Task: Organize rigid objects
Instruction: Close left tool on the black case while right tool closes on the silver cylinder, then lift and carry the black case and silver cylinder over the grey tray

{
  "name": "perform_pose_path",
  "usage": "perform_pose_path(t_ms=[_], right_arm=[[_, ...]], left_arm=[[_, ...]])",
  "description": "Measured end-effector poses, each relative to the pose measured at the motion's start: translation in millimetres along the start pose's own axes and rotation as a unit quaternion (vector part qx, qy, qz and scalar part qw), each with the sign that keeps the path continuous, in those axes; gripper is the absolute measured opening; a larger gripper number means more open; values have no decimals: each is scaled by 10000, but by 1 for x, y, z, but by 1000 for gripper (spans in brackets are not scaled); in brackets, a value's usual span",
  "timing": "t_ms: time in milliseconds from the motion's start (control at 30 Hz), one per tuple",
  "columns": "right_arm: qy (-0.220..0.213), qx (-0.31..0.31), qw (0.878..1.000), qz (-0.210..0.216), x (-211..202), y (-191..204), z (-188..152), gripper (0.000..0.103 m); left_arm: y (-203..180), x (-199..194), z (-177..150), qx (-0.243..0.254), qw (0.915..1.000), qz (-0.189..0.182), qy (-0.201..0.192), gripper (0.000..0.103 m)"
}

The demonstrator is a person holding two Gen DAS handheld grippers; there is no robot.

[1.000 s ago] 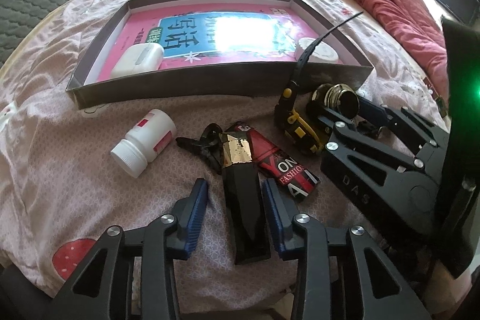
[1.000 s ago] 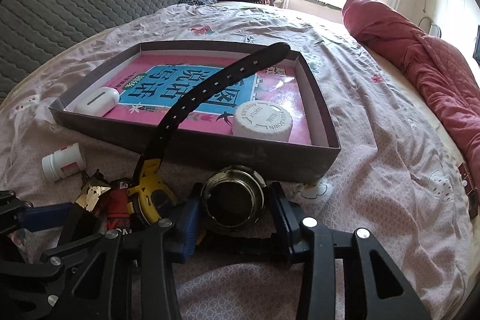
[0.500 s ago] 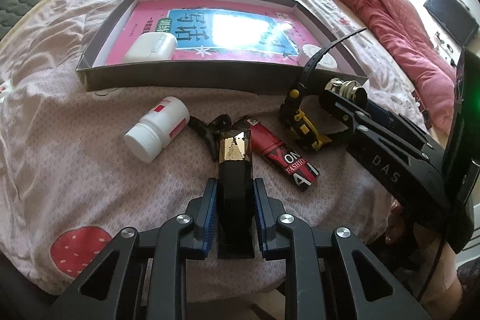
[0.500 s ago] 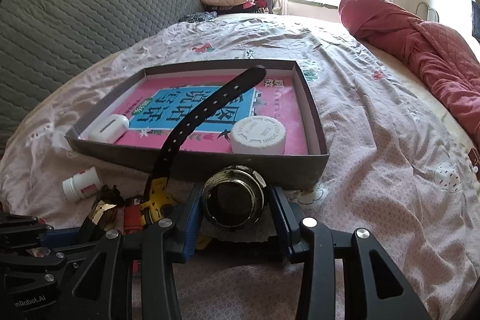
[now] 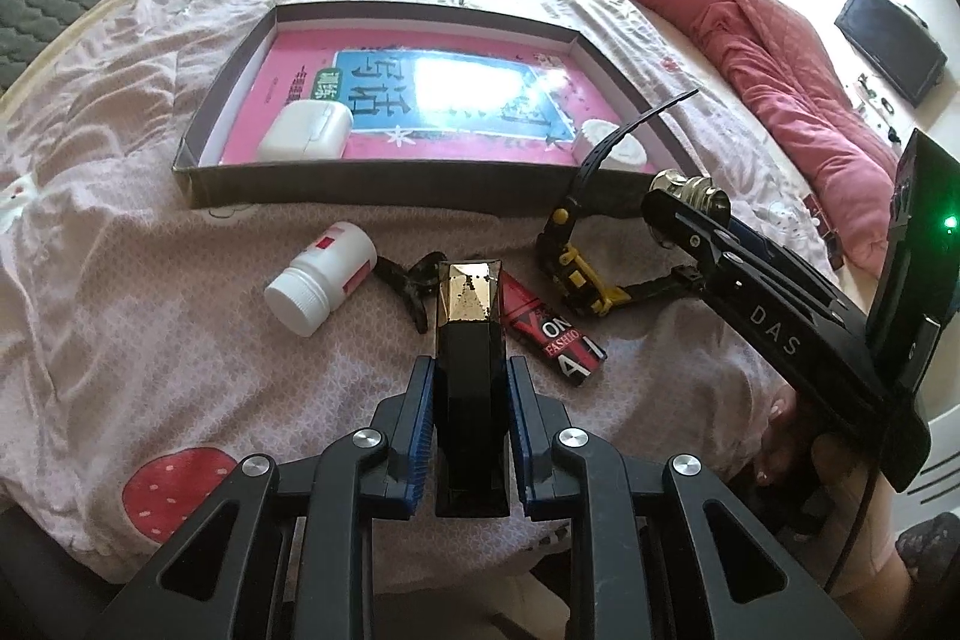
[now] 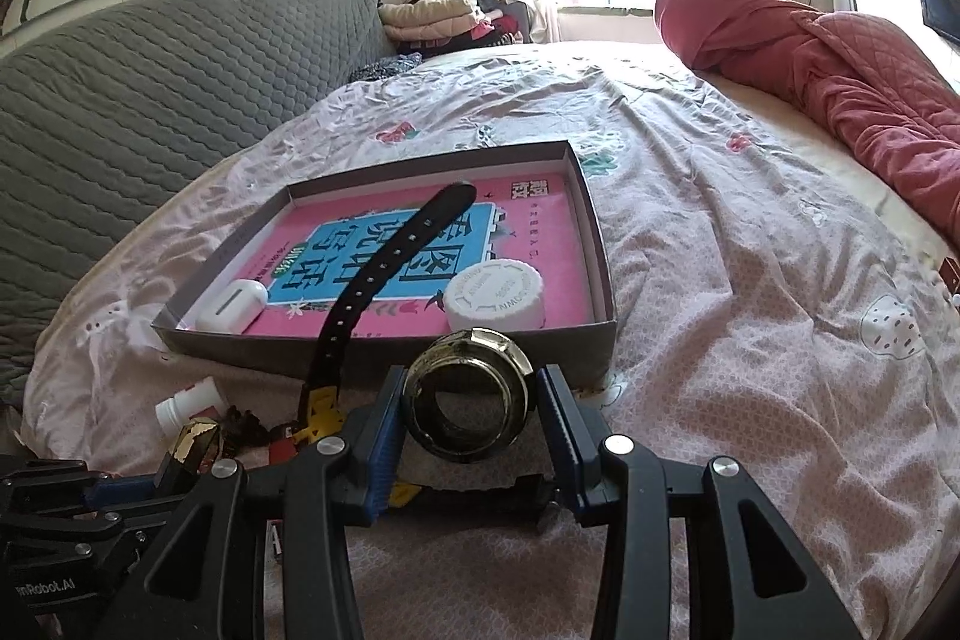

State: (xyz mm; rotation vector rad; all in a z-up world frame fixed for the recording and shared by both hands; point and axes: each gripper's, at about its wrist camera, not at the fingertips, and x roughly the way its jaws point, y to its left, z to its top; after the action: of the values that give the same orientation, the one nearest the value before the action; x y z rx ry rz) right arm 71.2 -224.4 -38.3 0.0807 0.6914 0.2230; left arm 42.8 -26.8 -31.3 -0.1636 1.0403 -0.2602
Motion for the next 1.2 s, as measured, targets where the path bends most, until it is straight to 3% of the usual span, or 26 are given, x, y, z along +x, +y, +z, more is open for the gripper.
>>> perform_pose_path(t_ms=[800, 1200], right_arm=[[-450, -417, 9980, 165, -49, 30, -6, 43], [-522, -159, 9984, 134, -64, 33, -4, 43]], left_arm=[[-1, -29, 3, 84, 9993, 54, -364, 23], [-2, -44, 5, 172, 9983, 41, -555, 23]])
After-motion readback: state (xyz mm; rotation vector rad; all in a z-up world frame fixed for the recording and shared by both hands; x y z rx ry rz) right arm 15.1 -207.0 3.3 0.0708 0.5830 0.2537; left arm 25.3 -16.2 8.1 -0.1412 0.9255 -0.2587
